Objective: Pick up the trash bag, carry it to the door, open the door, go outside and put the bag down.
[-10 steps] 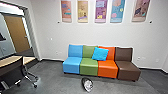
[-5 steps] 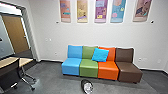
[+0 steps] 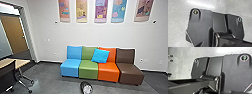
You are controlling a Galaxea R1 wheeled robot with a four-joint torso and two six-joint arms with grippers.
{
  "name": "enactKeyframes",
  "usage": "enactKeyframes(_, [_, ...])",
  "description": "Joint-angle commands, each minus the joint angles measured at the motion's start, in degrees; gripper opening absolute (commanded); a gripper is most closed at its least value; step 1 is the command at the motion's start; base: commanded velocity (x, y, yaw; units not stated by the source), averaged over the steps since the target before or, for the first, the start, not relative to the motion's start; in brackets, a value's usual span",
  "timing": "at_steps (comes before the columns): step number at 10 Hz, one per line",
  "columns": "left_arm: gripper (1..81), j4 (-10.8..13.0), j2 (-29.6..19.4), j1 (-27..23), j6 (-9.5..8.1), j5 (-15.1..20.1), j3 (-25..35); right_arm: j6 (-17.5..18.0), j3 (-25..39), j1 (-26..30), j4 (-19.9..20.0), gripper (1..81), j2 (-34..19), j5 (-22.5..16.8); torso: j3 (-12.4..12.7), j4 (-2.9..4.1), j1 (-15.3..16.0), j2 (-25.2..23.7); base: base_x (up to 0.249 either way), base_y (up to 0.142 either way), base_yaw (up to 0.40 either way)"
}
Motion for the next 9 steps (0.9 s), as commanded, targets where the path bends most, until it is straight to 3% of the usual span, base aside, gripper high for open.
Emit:
enactKeyframes(1, [81.1,0.3,0.1,-3.5,0.09,3.4,0.2,0.1,0.6,2.2,-0.2,81.1,-1.0,-2.7,0.0,0.0,0.0,0.0,0.15,0.0,0.0])
enactKeyframes(6, [81.1,0.3,0.1,-3.5,0.09,3.4,0.2,0.3,5.8,2.5,-0.1,81.1,-4.5,-2.7,0.0,0.0,0.0,0.0,0.146,0.0,0.0])
enactKeyframes(9, [81.1,0.3,0.1,-3.5,0.09,3.4,0.2,0.2,5.4,2.5,-0.1,81.1,-4.6,-2.7,0.0,0.0,0.0,0.0,0.142,0.0,0.0])
